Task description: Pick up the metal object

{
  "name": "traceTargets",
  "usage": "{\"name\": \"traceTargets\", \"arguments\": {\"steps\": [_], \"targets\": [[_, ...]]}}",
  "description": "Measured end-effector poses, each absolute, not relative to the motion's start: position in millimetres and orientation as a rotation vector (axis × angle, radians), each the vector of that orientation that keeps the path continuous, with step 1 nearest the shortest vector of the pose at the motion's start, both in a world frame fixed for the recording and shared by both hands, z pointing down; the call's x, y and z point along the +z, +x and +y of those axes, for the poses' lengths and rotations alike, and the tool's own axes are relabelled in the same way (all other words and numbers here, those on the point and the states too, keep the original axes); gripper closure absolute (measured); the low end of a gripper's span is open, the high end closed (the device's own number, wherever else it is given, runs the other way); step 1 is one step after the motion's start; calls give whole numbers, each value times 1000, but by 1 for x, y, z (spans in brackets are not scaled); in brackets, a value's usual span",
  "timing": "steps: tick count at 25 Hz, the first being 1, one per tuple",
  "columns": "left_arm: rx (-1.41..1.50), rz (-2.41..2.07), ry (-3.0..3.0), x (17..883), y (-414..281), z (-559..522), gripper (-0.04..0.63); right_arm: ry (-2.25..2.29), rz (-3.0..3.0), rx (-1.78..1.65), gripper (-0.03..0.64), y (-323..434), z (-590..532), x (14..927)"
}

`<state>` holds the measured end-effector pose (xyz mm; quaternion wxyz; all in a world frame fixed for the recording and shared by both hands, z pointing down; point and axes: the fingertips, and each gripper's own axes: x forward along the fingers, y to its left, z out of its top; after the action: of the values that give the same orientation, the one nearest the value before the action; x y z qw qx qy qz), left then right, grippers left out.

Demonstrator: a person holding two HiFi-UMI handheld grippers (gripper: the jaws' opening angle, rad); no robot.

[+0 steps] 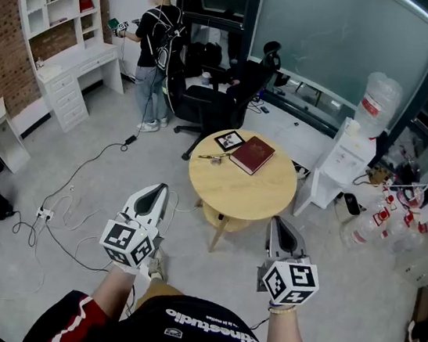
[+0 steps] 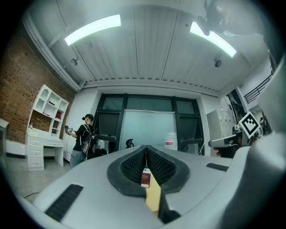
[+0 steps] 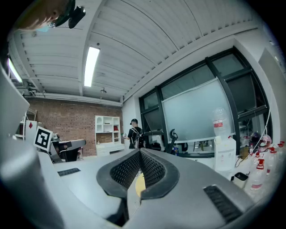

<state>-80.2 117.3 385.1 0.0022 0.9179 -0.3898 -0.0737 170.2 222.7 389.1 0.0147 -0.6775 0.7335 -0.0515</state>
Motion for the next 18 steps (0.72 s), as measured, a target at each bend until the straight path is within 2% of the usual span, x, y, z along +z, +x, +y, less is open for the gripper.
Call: {"name": "traceTargets", "arguments": {"steps": [18], "targets": [[-229,-1224,2894,381,-78,116,574,-2110,2266,-151,589,175,221,387]]}}
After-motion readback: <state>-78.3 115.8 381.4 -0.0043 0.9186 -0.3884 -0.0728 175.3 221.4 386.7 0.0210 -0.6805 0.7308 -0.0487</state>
